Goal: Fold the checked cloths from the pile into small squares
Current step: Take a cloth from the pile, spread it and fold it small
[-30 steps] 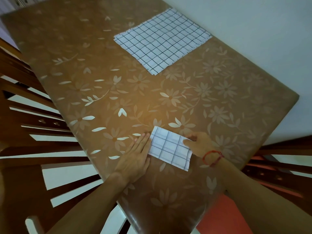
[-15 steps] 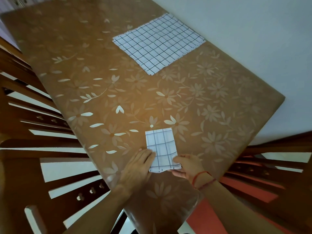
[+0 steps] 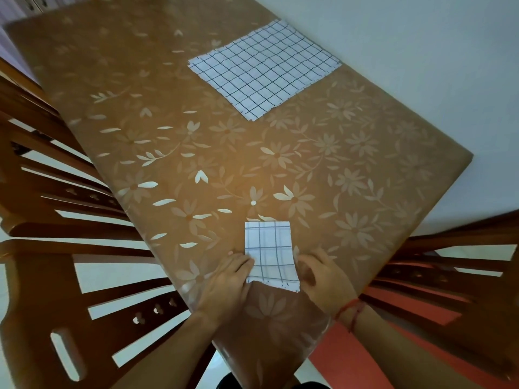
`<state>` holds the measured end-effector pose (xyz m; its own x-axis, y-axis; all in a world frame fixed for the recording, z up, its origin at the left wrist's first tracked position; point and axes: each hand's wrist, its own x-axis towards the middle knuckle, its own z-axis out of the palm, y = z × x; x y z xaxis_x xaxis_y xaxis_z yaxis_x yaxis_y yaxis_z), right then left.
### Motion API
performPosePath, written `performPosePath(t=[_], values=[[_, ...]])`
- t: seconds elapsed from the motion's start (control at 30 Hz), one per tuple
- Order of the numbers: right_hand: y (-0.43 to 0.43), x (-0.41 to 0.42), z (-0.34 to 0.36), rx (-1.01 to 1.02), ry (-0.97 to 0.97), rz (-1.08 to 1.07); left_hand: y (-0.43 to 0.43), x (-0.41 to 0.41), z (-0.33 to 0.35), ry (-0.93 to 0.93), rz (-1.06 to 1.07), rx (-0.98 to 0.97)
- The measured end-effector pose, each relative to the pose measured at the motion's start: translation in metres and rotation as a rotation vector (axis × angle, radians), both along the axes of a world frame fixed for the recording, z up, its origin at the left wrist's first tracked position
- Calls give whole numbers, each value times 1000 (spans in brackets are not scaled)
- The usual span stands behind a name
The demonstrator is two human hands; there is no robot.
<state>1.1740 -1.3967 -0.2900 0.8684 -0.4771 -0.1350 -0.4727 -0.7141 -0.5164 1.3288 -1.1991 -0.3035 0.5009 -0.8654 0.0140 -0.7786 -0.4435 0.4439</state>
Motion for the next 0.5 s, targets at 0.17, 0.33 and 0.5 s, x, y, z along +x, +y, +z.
performPosePath(t=[0.17,0.33,0.5], values=[[5,9,-4,-192,-122,206,-1,2,2,44,7,-42],[6,18,-3,-122,-74,89,-3,7,1,111,97,-95],[3,28,-1,19,-31,-39,-11,10,1,183,240,-85]])
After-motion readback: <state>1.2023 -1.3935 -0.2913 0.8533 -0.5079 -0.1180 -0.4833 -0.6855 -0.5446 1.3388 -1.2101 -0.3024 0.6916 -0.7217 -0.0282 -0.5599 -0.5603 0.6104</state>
